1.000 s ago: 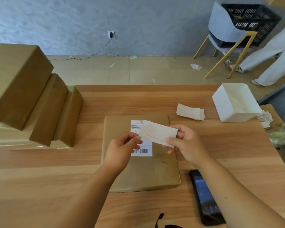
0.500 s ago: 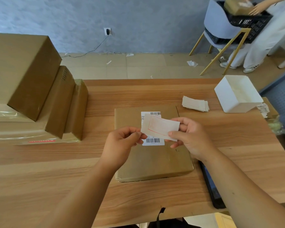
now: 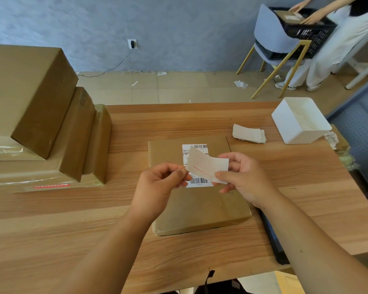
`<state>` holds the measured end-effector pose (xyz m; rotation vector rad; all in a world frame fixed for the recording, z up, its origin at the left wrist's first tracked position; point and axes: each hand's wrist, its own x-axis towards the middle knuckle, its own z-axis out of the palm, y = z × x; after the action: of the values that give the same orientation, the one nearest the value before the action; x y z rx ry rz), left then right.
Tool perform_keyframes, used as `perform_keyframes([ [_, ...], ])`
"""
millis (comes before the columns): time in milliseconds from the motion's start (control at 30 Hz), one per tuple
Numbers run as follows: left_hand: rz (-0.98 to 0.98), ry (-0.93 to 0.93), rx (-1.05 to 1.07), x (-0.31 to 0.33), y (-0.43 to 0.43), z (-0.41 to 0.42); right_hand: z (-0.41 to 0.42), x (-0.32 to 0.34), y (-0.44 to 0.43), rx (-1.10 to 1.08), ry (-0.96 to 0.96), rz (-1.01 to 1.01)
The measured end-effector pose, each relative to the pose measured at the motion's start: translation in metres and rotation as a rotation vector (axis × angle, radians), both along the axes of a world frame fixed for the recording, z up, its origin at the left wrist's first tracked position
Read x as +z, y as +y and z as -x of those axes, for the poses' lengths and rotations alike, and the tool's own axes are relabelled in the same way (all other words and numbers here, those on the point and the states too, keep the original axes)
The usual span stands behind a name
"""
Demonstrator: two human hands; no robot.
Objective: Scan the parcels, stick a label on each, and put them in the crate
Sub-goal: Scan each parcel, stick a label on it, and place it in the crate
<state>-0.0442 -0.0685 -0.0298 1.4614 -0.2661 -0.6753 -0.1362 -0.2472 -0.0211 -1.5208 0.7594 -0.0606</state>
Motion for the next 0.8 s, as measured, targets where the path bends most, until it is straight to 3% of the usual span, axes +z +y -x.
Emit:
perform_keyframes([
  [67,-0.005,-0.009,0.008,0.000,-0.001,0.001,0.000,-0.002,0.003,-0.012,0.108,0.170],
  [133,-0.016,-0.018,0.016,0.000,-0.003,0.002,0.001,-0.004,0.007,-0.046,0.160,0.469],
  [233,-0.037,-0.032,0.013,0.001,-0.006,0.003,0.004,0.004,0.016,-0.044,-0.061,0.704],
  [300,-0.057,-0.047,0.007,0.002,-0.010,0.005,0.004,0.009,0.021,0.087,-0.168,0.620],
  [433,-0.070,-0.095,-0.069,0.006,-0.018,0.009,0.003,0.011,0.023,0.241,-0.201,0.431],
  [667,-0.111,-0.199,-0.174,0.008,-0.029,0.014,0.012,0.012,0.007,0.204,-0.220,0.280],
  [800,-0.090,-0.155,-0.159,0.010,-0.040,0.019,0.016,0.010,-0.002,0.078,-0.176,0.196],
])
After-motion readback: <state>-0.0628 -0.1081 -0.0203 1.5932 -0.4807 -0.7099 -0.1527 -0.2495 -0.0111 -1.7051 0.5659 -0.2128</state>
